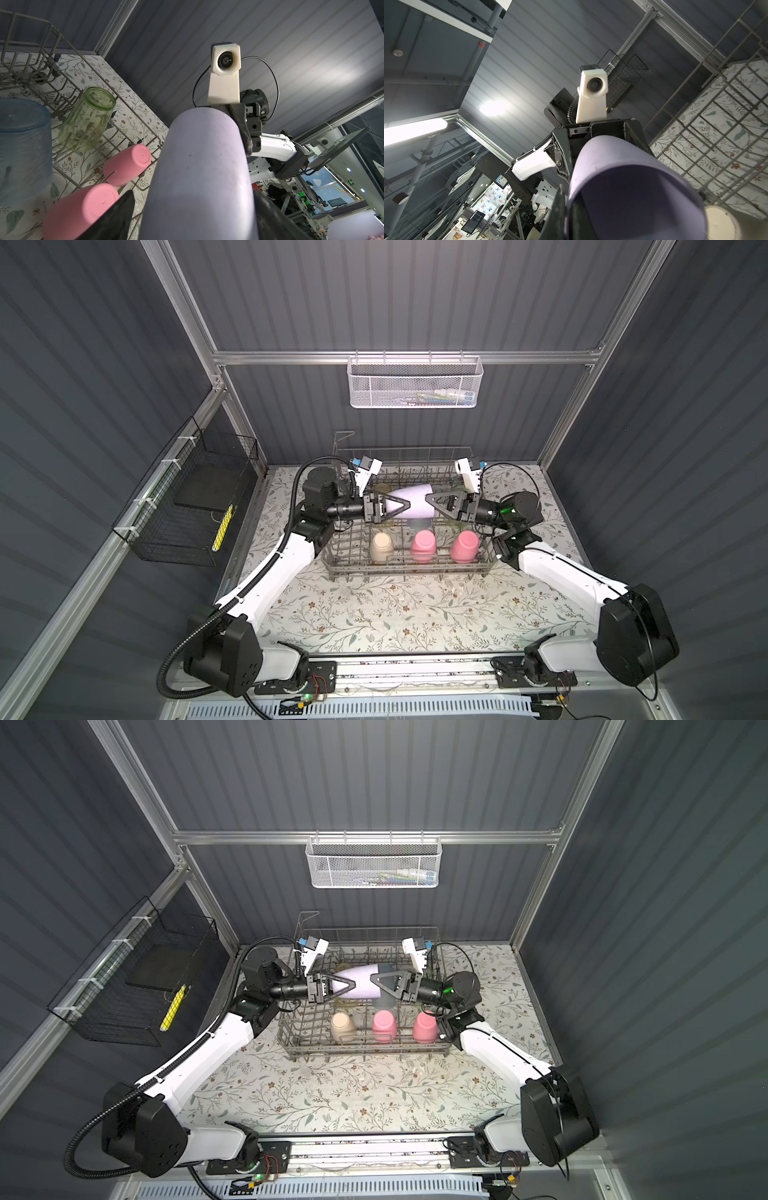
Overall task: Load cups into a dish rack
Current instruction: Place the cup upside down at the dish rack.
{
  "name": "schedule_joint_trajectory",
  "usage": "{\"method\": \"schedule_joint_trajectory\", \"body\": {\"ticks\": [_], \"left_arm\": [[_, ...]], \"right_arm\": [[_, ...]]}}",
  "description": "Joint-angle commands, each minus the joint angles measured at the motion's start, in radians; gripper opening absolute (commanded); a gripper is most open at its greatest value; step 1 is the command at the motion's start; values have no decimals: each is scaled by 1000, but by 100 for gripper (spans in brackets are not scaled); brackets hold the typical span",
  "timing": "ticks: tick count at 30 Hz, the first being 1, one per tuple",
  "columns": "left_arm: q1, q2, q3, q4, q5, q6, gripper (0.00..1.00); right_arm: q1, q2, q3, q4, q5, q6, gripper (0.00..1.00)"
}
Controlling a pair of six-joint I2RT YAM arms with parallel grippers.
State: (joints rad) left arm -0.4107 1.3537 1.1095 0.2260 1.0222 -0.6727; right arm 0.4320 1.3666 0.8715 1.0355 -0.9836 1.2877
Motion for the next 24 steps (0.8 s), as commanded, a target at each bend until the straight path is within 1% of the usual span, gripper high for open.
{"method": "schedule_joint_trajectory", "body": {"ticks": [1,9,11,17,20,24], "left_arm": [[-8,7,-4,47,15,-19,84],[-13,9,0,55,21,-24,76],[-14,7,0,55,21,-24,77],[-14,-1,-11,57,16,-25,87],[-14,-3,-16,58,16,-21,87],[-14,-2,-18,54,19,-17,84]], "right_arm": [[-4,4,26,60,-9,12,0],[-4,16,32,68,-2,16,0],[-4,20,33,70,2,16,0],[-4,21,32,77,10,15,0],[-4,15,29,72,16,9,0],[-4,11,27,67,20,2,0]]}}
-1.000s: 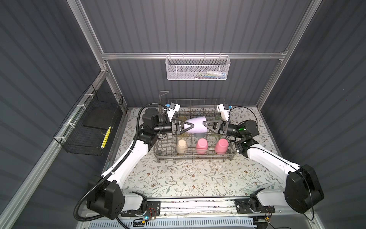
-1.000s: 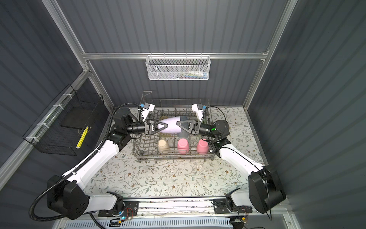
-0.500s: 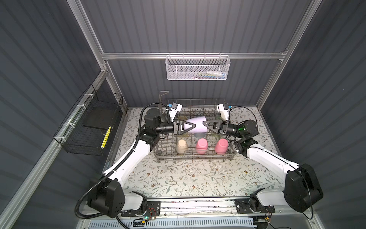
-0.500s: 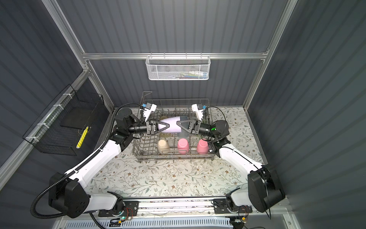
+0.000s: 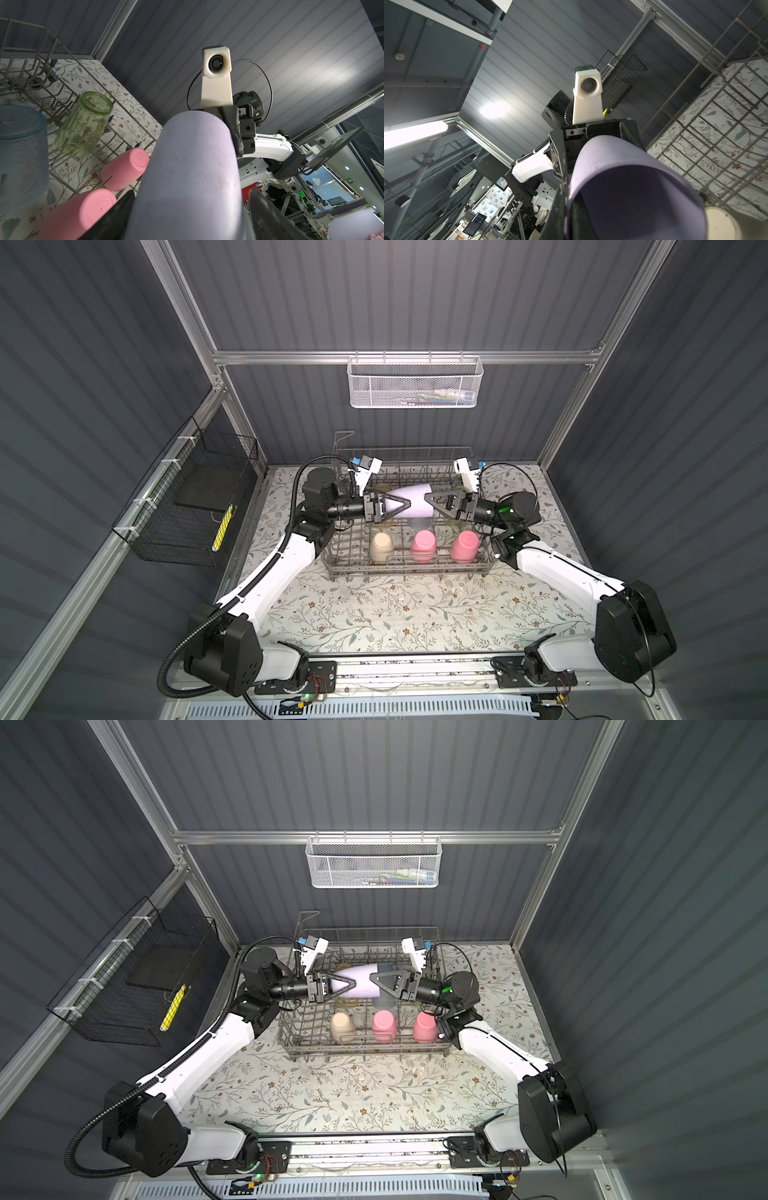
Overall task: Load cups into a dish rack
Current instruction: Place the cup upside down at the dish rack.
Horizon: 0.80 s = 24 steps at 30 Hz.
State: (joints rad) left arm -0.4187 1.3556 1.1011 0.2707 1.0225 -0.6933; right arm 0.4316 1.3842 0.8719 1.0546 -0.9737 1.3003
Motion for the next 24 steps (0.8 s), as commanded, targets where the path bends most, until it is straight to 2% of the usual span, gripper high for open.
{"method": "schedule_joint_trajectory", "body": {"ticks": [1,12,21,24], "left_arm": [[-7,-4,-10,10,20,3,83],[-8,-14,-21,17,19,0,72],[-7,-27,-21,17,2,0,68],[-6,-31,-20,12,-3,1,65]], "right_arm": [[-4,-7,26,47,11,-12,0],[-4,-4,24,42,15,-16,0],[-4,-4,24,46,10,-12,0],[-4,-4,22,47,10,-11,5]]}}
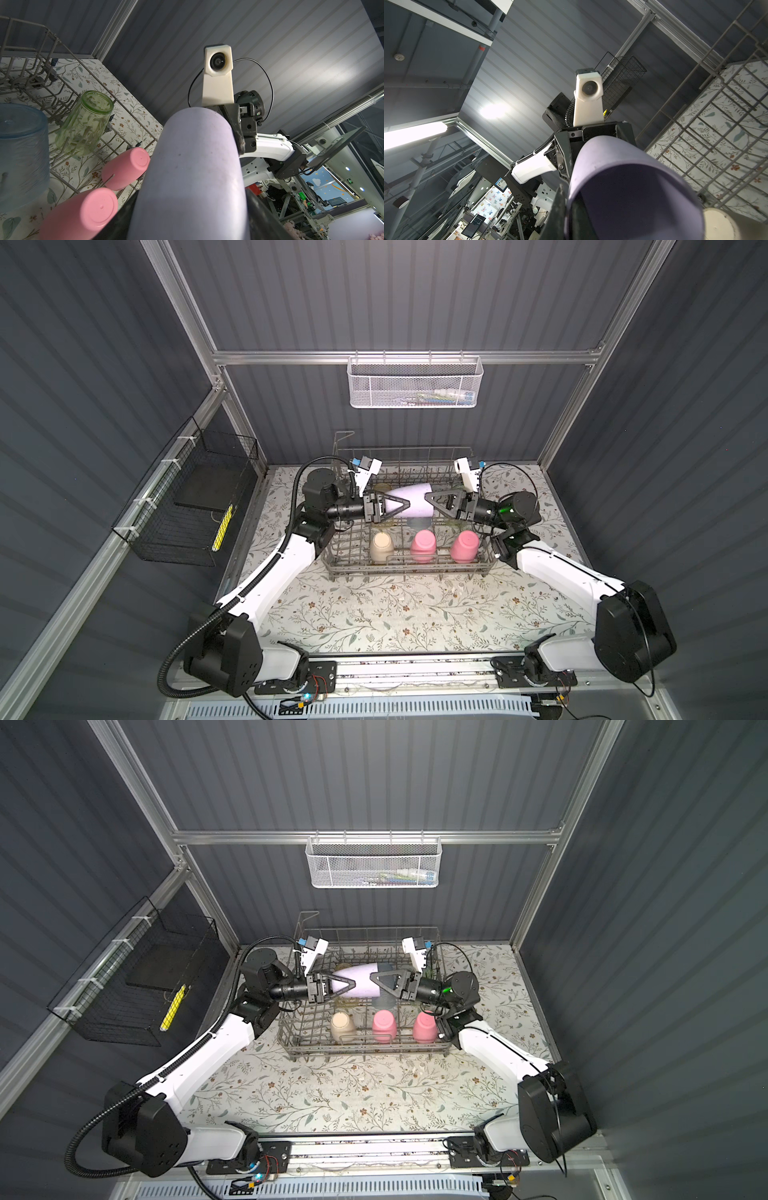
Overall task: Load cups into a dish rack
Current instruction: Place the cup upside down at the dish rack.
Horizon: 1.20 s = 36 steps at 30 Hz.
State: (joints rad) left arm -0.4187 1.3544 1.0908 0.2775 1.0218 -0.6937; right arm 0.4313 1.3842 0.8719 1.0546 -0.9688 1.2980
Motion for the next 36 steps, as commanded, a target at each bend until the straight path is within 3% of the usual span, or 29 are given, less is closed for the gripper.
{"method": "schedule_joint_trajectory", "body": {"ticks": [1,12,23,25,28,32,36], "left_arm": [[-7,-32,-7,4,-5,1,65],[-5,-50,9,-40,-38,23,63],[7,-76,63,-170,-76,98,63],[16,-86,93,-238,-92,137,63],[27,-89,174,-417,-152,233,63],[34,-50,331,-701,-306,364,64],[34,33,514,-960,-499,456,63]], "right_arm": [[-3,-4,22,46,7,-10,6],[-15,-26,13,48,-1,-9,19],[-93,-109,-54,-22,-8,-45,23],[-115,-146,-69,-113,-5,-108,23],[-129,-243,-65,-432,44,-329,23],[-128,-370,19,-953,221,-661,23],[-129,-425,80,-1235,404,-840,24]]}}
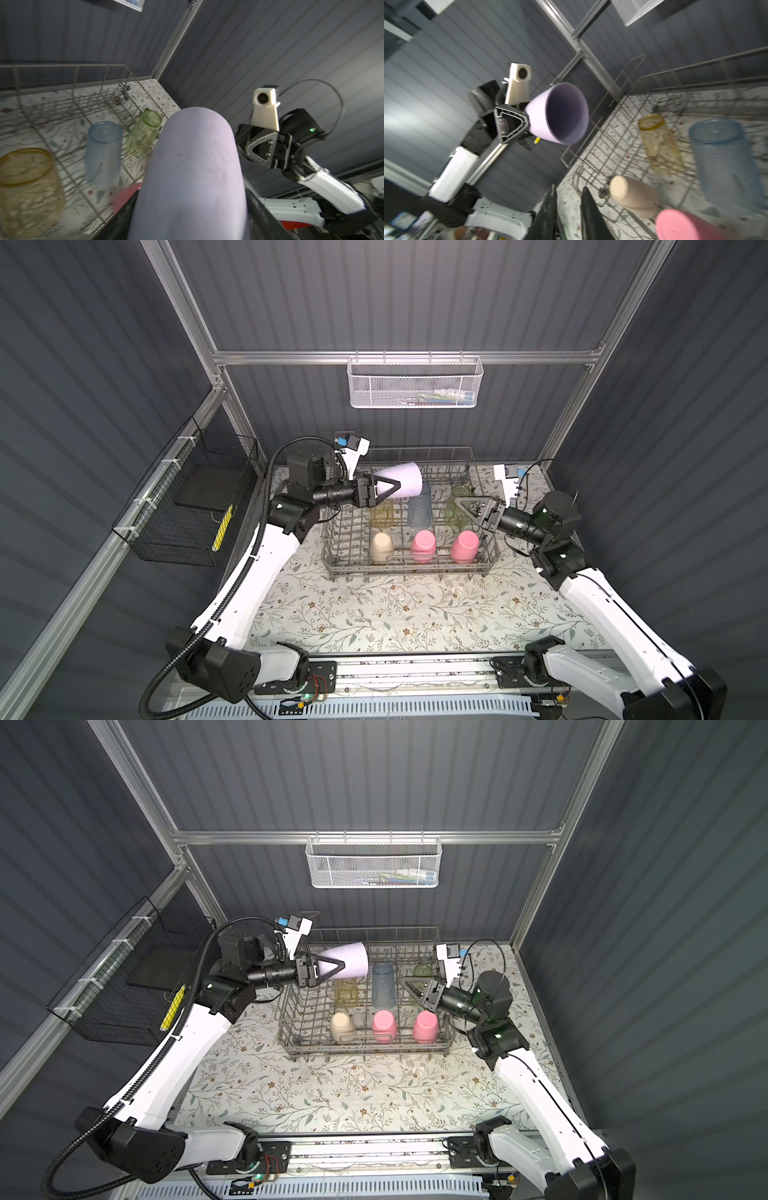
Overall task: Load cups into a dish rack
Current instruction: Place the cup upside down at the dish rack.
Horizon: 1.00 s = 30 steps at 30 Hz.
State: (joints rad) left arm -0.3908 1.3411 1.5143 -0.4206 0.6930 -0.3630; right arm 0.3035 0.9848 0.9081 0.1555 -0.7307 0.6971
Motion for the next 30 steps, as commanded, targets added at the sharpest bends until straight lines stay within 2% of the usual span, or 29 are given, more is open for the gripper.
{"method": "schedule_joint_trajectory", "body": {"ticks": [1,6,12,16,22,30], "left_arm": [[6,67,129,-311,-213,143,63],[6,184,287,-537,-491,222,63],[6,281,361,-681,-660,251,63],[4,319,383,-723,-725,254,63],[-2,363,397,-747,-756,258,63],[-67,457,417,-773,-868,260,63]], "right_arm": [[-1,-33,50,-371,198,-261,24],[-4,-61,40,-458,301,-316,24],[-4,-64,21,-488,368,-339,24],[-9,-67,11,-490,382,-346,24],[-21,-61,2,-496,385,-358,24],[-30,-52,-9,-499,385,-363,24]]}}
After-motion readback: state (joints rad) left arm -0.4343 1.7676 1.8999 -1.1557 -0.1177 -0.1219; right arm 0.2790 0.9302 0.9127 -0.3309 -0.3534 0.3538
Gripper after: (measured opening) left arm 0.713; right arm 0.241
